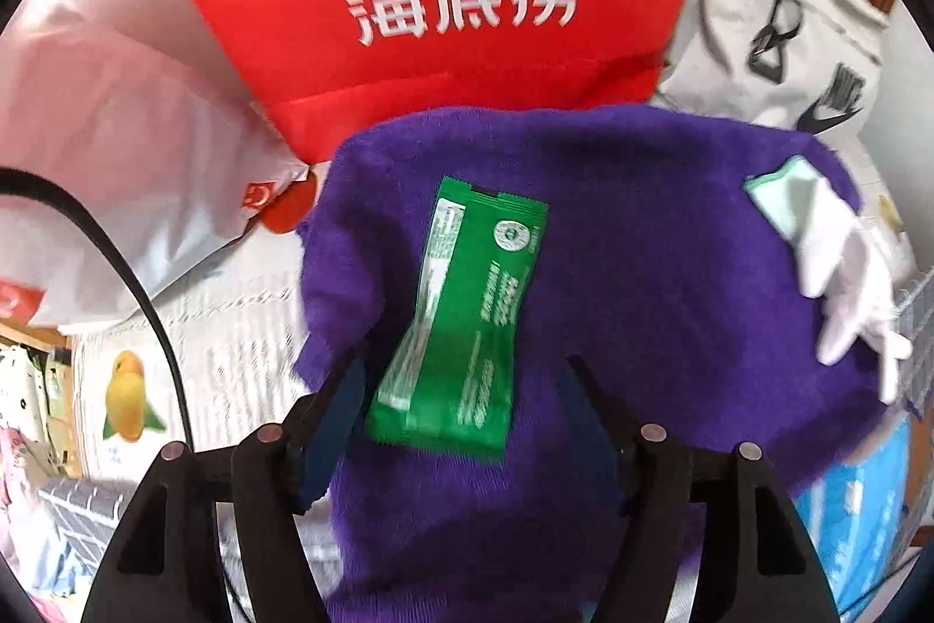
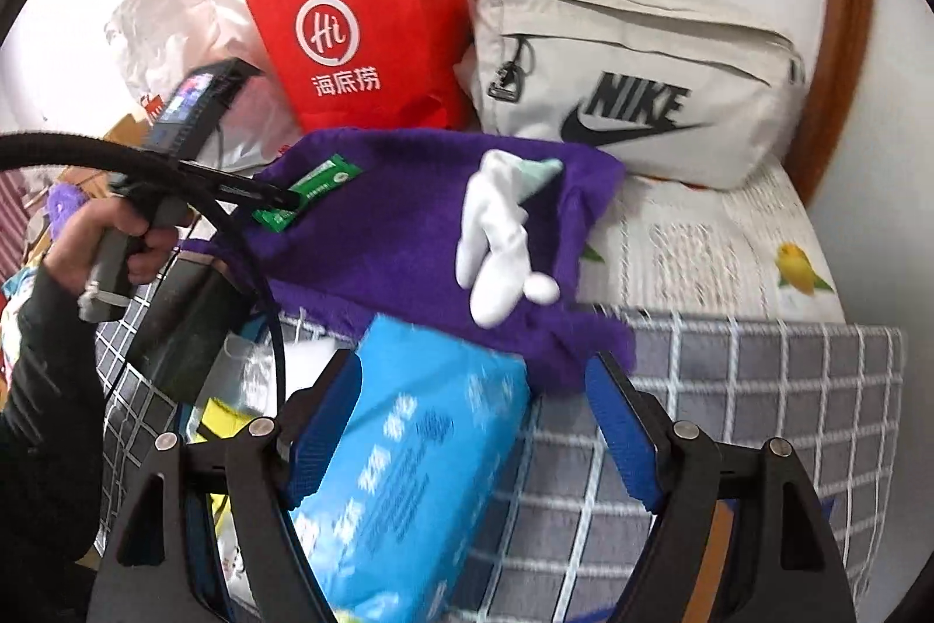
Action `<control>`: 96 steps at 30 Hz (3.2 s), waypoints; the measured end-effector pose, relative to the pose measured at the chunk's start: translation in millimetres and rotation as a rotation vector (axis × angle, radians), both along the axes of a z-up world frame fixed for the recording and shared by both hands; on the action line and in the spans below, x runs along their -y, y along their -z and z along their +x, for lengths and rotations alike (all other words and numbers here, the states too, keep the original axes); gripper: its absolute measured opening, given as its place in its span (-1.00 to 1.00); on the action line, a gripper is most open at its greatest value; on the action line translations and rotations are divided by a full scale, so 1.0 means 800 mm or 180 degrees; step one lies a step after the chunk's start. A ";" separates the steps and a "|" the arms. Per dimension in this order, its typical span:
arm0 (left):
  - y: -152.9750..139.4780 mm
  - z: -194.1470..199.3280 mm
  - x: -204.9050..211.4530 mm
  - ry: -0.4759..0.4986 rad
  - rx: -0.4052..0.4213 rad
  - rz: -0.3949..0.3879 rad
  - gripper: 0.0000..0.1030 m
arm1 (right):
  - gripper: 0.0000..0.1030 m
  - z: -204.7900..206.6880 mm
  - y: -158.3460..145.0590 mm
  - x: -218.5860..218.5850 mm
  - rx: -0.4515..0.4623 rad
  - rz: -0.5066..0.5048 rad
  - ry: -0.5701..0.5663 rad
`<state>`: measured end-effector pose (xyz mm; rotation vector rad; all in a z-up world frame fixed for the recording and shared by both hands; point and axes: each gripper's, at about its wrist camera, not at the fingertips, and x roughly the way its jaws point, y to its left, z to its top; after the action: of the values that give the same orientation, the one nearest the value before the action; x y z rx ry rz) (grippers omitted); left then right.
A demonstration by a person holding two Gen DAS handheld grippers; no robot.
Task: Organize soft objects
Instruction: 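Open the right gripper on the towel while the left releases the sachet, then grasp the light green tissue pack with the right gripper while the left grasps the yellow pouch, then carry the pack and pouch onto the purple towel and open both grippers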
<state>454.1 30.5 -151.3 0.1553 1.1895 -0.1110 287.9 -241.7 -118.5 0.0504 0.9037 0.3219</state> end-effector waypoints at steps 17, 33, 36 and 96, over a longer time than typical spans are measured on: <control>-0.082 -0.224 -0.030 0.0167 0.0419 -0.0480 0.48 | 0.79 -0.168 0.008 -0.027 -0.0068 -0.0077 -0.0274; -0.023 -0.343 -0.045 0.0094 0.0250 -0.0623 0.48 | 0.84 -0.181 0.109 -0.066 -0.0077 -0.0458 -0.0226; -0.013 -0.355 -0.043 0.0094 0.0212 -0.0664 0.48 | 0.85 -0.175 0.121 -0.060 -0.0116 -0.0311 -0.0134; -0.016 -0.361 -0.004 0.0369 0.0397 -0.0591 0.29 | 0.42 -0.212 0.045 -0.023 0.0200 0.0015 0.0049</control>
<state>165.3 33.6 -138.2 0.0667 1.0398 -0.3082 118.2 -223.1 -154.8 0.0512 0.8401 0.3096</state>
